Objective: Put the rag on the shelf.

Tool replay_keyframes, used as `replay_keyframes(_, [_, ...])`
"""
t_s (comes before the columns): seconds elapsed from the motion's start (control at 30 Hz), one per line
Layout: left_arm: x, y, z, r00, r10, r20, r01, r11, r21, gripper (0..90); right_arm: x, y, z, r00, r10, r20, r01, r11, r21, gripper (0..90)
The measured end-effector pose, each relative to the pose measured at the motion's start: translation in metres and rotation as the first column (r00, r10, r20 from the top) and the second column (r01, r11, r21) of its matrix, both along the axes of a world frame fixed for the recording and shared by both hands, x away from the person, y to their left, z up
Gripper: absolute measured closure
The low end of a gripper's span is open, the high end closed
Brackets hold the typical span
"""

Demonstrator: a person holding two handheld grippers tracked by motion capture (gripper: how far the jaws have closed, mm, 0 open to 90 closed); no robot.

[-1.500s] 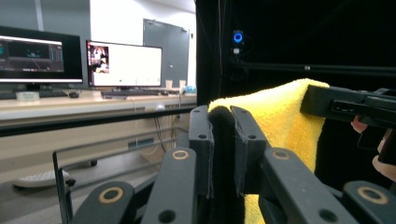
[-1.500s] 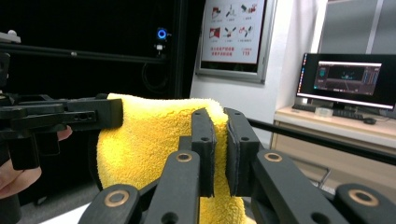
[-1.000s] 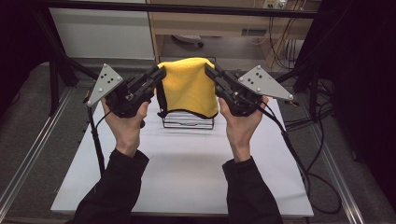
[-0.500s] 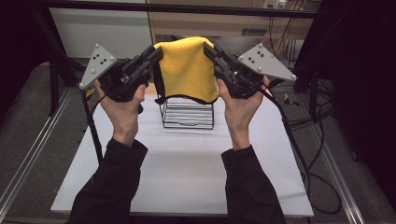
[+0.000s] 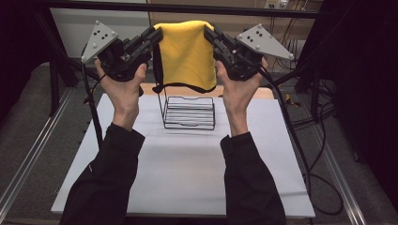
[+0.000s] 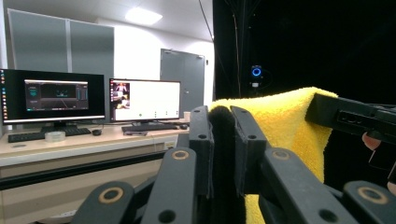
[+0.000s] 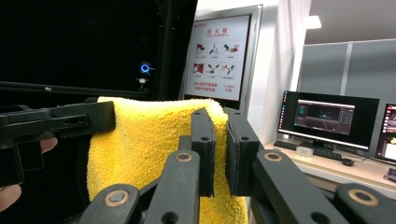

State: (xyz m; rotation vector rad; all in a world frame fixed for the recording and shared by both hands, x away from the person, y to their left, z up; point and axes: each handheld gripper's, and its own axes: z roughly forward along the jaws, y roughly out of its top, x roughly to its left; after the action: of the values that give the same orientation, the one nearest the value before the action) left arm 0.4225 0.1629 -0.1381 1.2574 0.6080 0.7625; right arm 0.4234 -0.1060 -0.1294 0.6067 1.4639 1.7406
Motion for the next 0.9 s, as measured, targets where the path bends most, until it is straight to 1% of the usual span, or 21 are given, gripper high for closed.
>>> replay_keyframes(0.03, [0.006, -0.001, 0.003, 1.0, 0.0, -0.007, 0.0, 1.0, 0.0, 80.0, 0.004, 0.0, 0.002, 1.0, -0.001, -0.001, 0.001, 1.0, -0.001, 84.0])
replay_keyframes(0.07, [0.009, -0.001, 0.005, 0.9997, -0.015, -0.021, 0.015, 0.9999, -0.006, 80.0, 0.006, 0.0, 0.003, 1.0, -0.002, -0.003, 0.002, 1.0, -0.004, 84.0])
replay_keyframes(0.1, [0.012, -0.002, 0.007, 0.9997, -0.014, -0.022, 0.014, 0.9999, -0.004, 80.0, 0.008, -0.001, 0.004, 1.0, -0.001, -0.006, 0.001, 1.0, -0.001, 84.0])
replay_keyframes(0.17, [0.016, -0.002, 0.011, 1.0, -0.006, -0.007, 0.006, 1.0, 0.004, 80.0, 0.014, -0.003, 0.005, 0.9999, 0.009, -0.013, -0.009, 0.9998, 0.015, 84.0])
replay_keyframes(0.23, [0.022, -0.003, 0.013, 0.9997, -0.012, -0.02, 0.012, 0.9999, -0.001, 79.9, 0.019, -0.003, 0.008, 0.9999, 0.005, -0.012, -0.005, 0.9998, 0.017, 84.0])
replay_keyframes(0.33, [0.031, -0.005, 0.016, 0.9992, -0.015, -0.036, 0.015, 0.9999, -0.002, 80.0, 0.026, -0.003, 0.011, 0.9998, -0.01, -0.015, 0.01, 0.9999, 0.008, 83.9])
replay_keyframes(0.43, [0.041, -0.006, 0.017, 0.9986, -0.021, -0.048, 0.02, 0.9997, -0.012, 79.9, 0.034, -0.004, 0.014, 0.9997, -0.019, -0.016, 0.019, 0.9998, 0.002, 83.9])
replay_keyframes(0.5, [0.048, -0.007, 0.019, 0.9986, -0.018, -0.05, 0.017, 0.9998, -0.005, 80.0, 0.039, -0.004, 0.015, 0.9995, -0.026, -0.018, 0.026, 0.9997, -0.001, 83.9])
replay_keyframes(0.53, [0.048, -0.007, 0.019, 0.9986, -0.018, -0.05, 0.017, 0.9998, -0.005, 79.9, 0.042, -0.004, 0.015, 0.9994, -0.029, -0.019, 0.029, 0.9996, -0.001, 83.9])
replay_keyframes(0.57, [0.054, -0.007, 0.02, 0.9983, -0.02, -0.054, 0.02, 0.9998, -0.005, 79.9, 0.045, -0.005, 0.016, 0.9993, -0.032, -0.021, 0.032, 0.9995, -0.001, 84.0])
replay_keyframes(0.6, [0.054, -0.007, 0.02, 0.9983, -0.02, -0.054, 0.02, 0.9998, -0.005, 79.9, 0.047, -0.005, 0.016, 0.9992, -0.032, -0.022, 0.032, 0.9995, -0.002, 84.0])
replay_keyframes(0.63, [0.061, -0.008, 0.02, 0.9977, -0.021, -0.065, 0.02, 0.9998, -0.005, 80.0, 0.05, -0.005, 0.016, 0.9992, -0.032, -0.023, 0.032, 0.9995, -0.001, 83.9])
replay_keyframes(0.67, [0.065, -0.009, 0.019, 0.9974, -0.019, -0.07, 0.018, 0.9998, -0.004, 80.0, 0.053, -0.005, 0.016, 0.9991, -0.034, -0.026, 0.034, 0.9994, -0.001, 83.9])
replay_keyframes(0.8, [0.077, -0.01, 0.016, 0.9969, -0.004, -0.078, 0.005, 0.9997, 0.024, 80.0, 0.065, -0.005, 0.013, 0.9983, -0.047, -0.035, 0.047, 0.9989, -0.008, 83.9])
replay_keyframes(0.9, [0.086, -0.009, 0.014, 0.9959, 0.001, -0.091, 0.002, 0.9996, 0.03, 79.9, 0.073, -0.003, 0.009, 0.9974, -0.05, -0.051, 0.05, 0.9987, -0.007, 83.9])
